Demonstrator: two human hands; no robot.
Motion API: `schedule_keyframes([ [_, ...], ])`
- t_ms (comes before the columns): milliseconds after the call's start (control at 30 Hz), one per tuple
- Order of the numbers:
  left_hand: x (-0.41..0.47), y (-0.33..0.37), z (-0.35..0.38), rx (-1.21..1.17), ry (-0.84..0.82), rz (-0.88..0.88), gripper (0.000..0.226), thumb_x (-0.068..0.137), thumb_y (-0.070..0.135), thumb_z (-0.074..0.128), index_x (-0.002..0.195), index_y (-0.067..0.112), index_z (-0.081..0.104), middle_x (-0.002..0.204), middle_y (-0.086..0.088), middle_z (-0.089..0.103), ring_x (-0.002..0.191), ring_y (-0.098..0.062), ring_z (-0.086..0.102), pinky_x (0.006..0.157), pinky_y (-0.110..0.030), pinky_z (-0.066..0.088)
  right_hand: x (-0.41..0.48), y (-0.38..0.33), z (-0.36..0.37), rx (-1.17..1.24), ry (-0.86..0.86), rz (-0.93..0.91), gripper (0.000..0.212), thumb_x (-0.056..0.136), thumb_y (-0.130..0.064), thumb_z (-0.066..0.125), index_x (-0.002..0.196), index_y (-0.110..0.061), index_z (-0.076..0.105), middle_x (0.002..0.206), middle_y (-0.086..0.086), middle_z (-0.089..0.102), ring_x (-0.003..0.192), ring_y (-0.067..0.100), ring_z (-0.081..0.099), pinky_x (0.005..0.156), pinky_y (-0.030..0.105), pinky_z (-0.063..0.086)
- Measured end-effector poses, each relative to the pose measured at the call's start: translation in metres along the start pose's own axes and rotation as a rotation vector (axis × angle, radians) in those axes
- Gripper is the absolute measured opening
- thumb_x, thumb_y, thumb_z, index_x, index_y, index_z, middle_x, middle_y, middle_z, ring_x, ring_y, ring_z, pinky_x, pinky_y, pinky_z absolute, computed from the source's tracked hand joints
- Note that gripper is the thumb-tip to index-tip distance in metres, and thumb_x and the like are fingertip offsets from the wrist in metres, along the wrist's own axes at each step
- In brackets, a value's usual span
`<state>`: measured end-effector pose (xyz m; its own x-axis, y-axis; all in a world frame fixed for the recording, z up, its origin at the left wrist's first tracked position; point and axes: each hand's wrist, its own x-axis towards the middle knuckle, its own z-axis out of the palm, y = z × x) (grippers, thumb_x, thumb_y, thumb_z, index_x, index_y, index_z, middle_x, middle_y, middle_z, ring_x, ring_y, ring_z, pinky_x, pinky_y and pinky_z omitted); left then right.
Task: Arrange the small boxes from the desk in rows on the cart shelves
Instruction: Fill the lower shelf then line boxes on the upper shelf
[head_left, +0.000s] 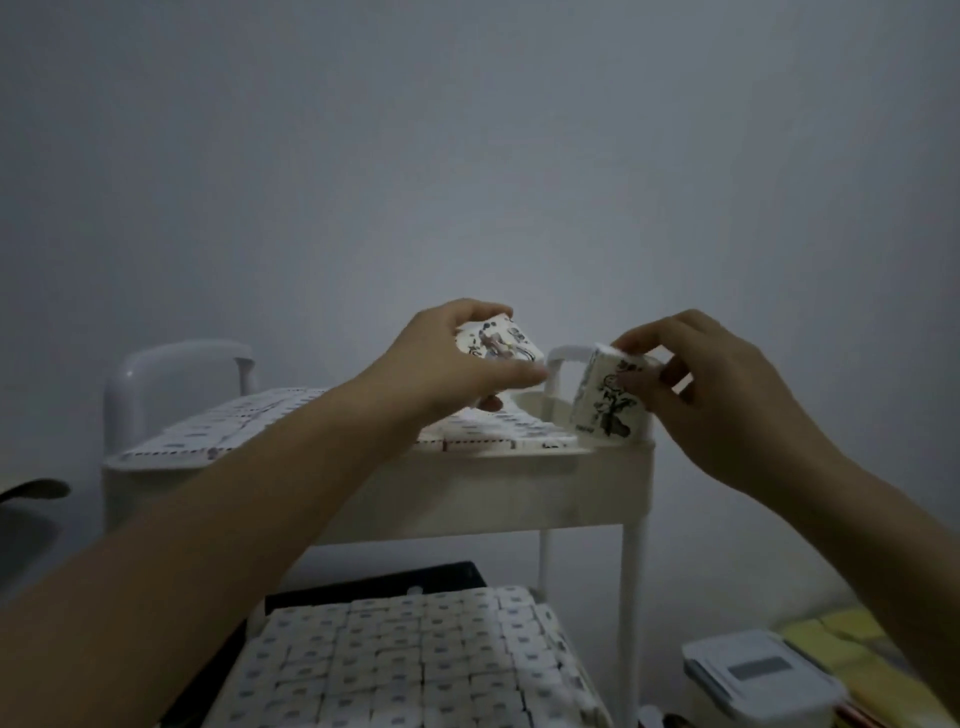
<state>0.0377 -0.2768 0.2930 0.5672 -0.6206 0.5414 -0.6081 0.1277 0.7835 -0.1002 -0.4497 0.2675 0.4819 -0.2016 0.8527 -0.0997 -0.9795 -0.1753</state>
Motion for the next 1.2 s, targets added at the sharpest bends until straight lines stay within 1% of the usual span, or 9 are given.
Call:
schedule_keyframes([
  [100,0.011,-0.005,0.013,0.099,-0.048,0.005,0.066,0.065,0.011,0.088,0.123,0.023,0.057,0.1,0.003,0.065,0.061,-0.003,0.064,0.054,-0.017,0.052,0.004,0.004,-0.003,-0.006,-0.041,-0.015,0.015,0.089,-0.025,0.062,0.104,-0.028,0.064,0.101,-0.012,0.055,0.078,0.004,0.057,0.069,0.026,0.048],
  [200,0.016,-0.012,0.022,0.178,-0.055,0.031,0.062,0.069,0.012,0.086,0.121,0.026,0.057,0.1,0.012,0.055,0.071,-0.009,0.065,0.055,-0.019,0.055,0.009,0.006,-0.01,0.017,-0.101,-0.026,0.014,0.087,-0.026,0.065,0.098,-0.034,0.063,0.096,-0.017,0.055,0.075,0.003,0.057,0.065,0.022,0.043],
  [400,0.032,-0.018,0.024,0.387,0.031,0.152,0.039,0.076,0.062,0.068,0.097,0.03,0.07,0.087,0.014,0.07,0.081,0.001,0.065,0.074,-0.023,0.053,0.02,0.005,-0.016,0.021,-0.235,-0.075,0.016,0.085,-0.031,0.065,0.095,-0.043,0.062,0.094,-0.022,0.057,0.071,0.0,0.054,0.061,0.018,0.038],
  [533,0.041,-0.013,0.024,0.314,0.019,0.134,0.058,0.076,0.067,0.064,0.117,0.026,0.065,0.098,0.01,0.072,0.091,-0.001,0.066,0.084,-0.026,0.053,0.015,0.008,-0.007,0.011,-0.366,-0.06,0.018,0.086,-0.031,0.066,0.1,-0.041,0.069,0.093,-0.023,0.059,0.07,-0.001,0.054,0.064,0.015,0.037],
  [667,0.047,-0.009,0.028,0.197,-0.062,0.099,0.076,0.066,0.056,0.073,0.13,0.025,0.048,0.098,0.002,0.074,0.086,-0.011,0.071,0.083,-0.032,0.056,0.002,0.012,0.001,0.019,-0.411,-0.043,0.018,0.087,-0.032,0.064,0.102,-0.041,0.07,0.091,-0.026,0.061,0.073,-0.002,0.056,0.067,0.014,0.044],
  [733,0.049,-0.01,0.03,0.112,-0.13,0.09,0.065,0.074,0.034,0.079,0.129,0.02,0.048,0.1,-0.003,0.074,0.086,-0.015,0.072,0.079,-0.031,0.059,-0.002,0.014,0.002,0.071,-0.378,-0.021,0.018,0.09,-0.031,0.061,0.103,-0.041,0.068,0.091,-0.025,0.063,0.075,-0.004,0.06,0.065,0.015,0.048],
  [867,0.05,-0.009,0.035,0.0,-0.219,0.062,0.043,0.083,-0.001,0.07,0.121,0.008,0.053,0.098,-0.011,0.073,0.087,-0.019,0.072,0.073,-0.028,0.059,-0.009,0.019,0.002,0.305,-0.278,0.107,0.014,0.096,-0.02,0.054,0.102,-0.031,0.061,0.092,-0.015,0.071,0.074,0.015,0.07,0.045,0.021,0.05],
  [1067,0.05,-0.011,0.04,0.122,-0.359,0.046,0.033,0.082,-0.004,0.07,0.109,0.014,0.064,0.106,-0.011,0.068,0.091,-0.019,0.07,0.076,-0.027,0.059,-0.022,0.015,0.007,0.22,-0.123,0.051,0.018,0.093,-0.017,0.054,0.097,-0.034,0.058,0.093,-0.024,0.062,0.056,0.024,0.062,0.049,0.038,0.053],
  [1200,0.048,-0.009,0.038,0.279,-0.393,0.057,0.036,0.08,0.005,0.074,0.114,0.016,0.065,0.104,-0.012,0.07,0.089,-0.018,0.067,0.079,-0.028,0.055,-0.023,0.014,0.01,0.202,-0.035,0.053,0.025,0.092,-0.012,0.056,0.106,-0.032,0.055,0.099,-0.022,0.059,0.061,0.019,0.064,0.057,0.036,0.057],
])
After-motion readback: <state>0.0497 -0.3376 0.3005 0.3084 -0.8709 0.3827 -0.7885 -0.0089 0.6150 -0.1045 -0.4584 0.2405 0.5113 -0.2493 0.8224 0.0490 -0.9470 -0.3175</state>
